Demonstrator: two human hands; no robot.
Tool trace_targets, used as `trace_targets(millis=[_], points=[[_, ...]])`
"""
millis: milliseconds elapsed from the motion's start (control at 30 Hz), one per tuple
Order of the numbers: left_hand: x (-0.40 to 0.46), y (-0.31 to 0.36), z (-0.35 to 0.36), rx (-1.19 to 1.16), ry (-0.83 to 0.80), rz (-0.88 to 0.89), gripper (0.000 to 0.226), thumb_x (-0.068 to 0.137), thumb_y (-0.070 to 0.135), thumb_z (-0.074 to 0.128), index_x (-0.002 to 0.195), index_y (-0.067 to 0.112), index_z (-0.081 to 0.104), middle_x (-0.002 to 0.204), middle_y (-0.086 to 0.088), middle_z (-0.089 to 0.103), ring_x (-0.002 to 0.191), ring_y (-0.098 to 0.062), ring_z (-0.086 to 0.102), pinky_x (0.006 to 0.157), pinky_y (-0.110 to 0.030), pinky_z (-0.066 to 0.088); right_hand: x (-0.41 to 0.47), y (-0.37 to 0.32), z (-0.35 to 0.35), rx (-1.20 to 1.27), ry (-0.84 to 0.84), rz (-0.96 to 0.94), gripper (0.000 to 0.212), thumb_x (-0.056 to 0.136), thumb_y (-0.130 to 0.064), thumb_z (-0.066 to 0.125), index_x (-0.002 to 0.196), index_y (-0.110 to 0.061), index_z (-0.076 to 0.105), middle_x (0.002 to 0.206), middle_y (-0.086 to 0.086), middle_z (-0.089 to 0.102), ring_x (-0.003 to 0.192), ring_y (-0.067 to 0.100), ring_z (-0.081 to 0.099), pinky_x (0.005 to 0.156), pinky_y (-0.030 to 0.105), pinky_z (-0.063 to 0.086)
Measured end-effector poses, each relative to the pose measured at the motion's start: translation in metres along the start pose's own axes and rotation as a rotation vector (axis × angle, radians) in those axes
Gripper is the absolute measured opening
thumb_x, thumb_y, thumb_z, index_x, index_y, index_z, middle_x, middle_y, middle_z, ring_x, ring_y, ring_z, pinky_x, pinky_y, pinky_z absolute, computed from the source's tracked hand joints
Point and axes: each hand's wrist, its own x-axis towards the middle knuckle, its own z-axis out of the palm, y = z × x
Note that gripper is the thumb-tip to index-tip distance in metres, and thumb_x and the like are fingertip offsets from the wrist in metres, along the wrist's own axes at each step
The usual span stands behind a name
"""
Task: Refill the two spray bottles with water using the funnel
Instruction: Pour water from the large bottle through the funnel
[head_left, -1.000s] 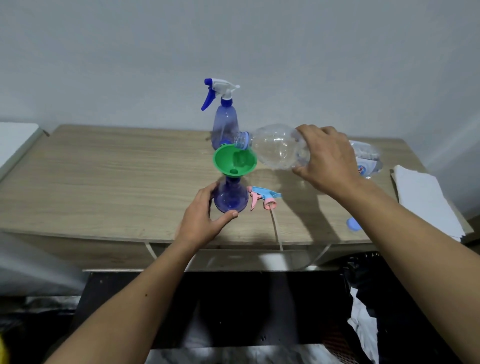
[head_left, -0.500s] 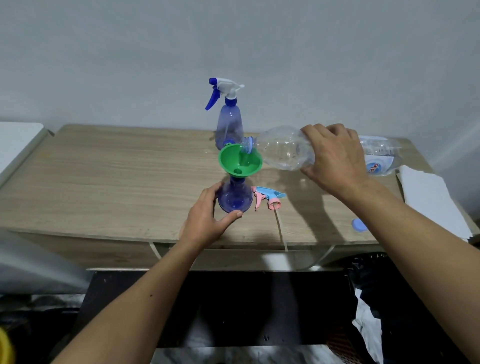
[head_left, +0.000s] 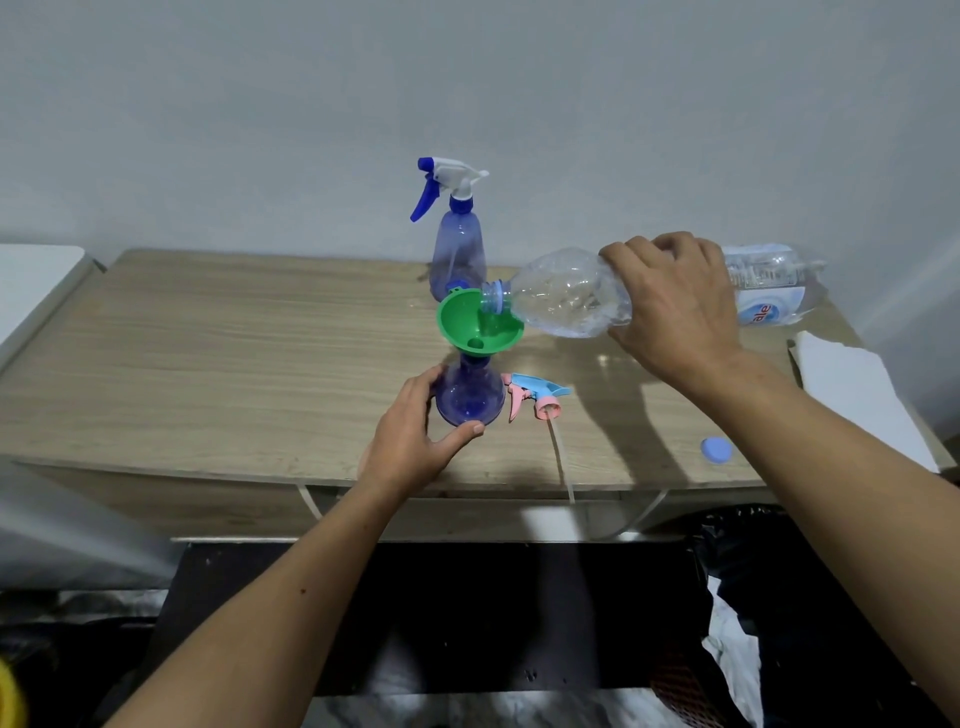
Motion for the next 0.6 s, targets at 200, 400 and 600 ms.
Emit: trace_targets(millis=[200,400,600], points=[[-0.0001,-0.0007,0.0,0.006,0.003,0.003,0.088,0.08,0.051,0.089,0.153,0.025,0.048,0.142,0.007,0.06,0.127,-0.01,0.062,0.109,-0.038,0.052,-0.0018,0.0041,0.001,-0.019,0.044,-0.019,0.058,0.067,-0.012,0.086,0.12,-0.016,0.063,0.111,0.003,0.071,0.112,0.042,0.059,0.094,0.049,0.042],[0.0002,-0.0022,0.0004,0.012,0.006,0.013,0.087,0.08,0.05,0.089,0.152,0.023,0.049,0.141,0.006,0.06,0.126,-0.011,0.062,0.109,-0.038,0.052,-0.0034,0.0059,0.002,-0.023,0.051,-0.019,0.056,0.069,-0.014,0.086,0.119,-0.016,0.063,0.111,0.003,0.071,0.113,0.042,0.059,0.095,0.049,0.04],[0.0005,-0.0033,0.0007,0.009,0.007,0.019,0.087,0.08,0.05,0.09,0.152,0.022,0.05,0.141,0.006,0.06,0.125,-0.01,0.062,0.109,-0.037,0.052,-0.0058,0.008,0.0037,-0.036,0.049,-0.024,0.056,0.067,-0.014,0.086,0.119,-0.016,0.063,0.109,0.002,0.071,0.113,0.042,0.06,0.095,0.05,0.04]])
